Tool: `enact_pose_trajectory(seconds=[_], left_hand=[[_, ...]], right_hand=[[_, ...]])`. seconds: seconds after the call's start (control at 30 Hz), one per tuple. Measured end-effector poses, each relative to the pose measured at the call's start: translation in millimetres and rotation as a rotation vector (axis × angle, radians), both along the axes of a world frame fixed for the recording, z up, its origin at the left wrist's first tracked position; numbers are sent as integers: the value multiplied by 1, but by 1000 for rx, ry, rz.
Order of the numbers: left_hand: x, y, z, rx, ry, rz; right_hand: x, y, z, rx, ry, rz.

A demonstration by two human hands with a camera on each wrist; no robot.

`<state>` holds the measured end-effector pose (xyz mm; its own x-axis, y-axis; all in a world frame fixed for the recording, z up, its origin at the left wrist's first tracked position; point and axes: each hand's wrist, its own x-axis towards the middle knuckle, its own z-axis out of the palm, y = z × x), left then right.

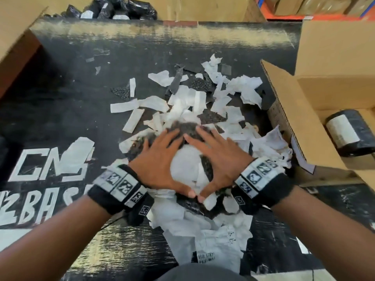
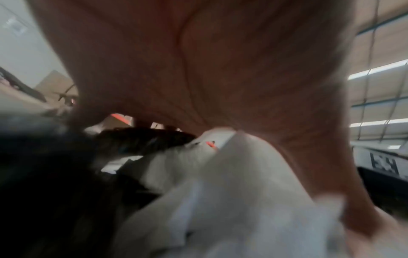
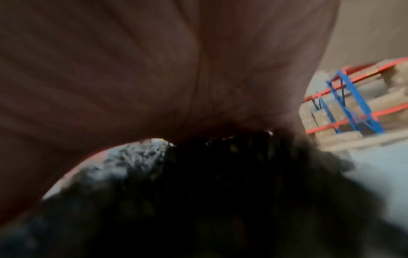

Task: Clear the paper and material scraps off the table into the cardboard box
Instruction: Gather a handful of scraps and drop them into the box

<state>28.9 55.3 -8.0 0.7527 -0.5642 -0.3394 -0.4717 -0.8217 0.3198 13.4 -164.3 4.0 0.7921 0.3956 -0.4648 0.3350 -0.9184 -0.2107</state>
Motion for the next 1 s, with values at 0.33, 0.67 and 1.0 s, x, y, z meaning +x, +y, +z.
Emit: enact_pose_trajectory(seconds=[0.33,0.67,1.0], left_hand=[[-25,16,-16,33,11,56],[2,2,-86,67,83,143],[20,3,-86,-102,19,240]], right_hand=[[-15,-17,-4,-32,33,-54],[24,7,-62,-53,63,-102],[44,13,-64,-107,-55,-97]])
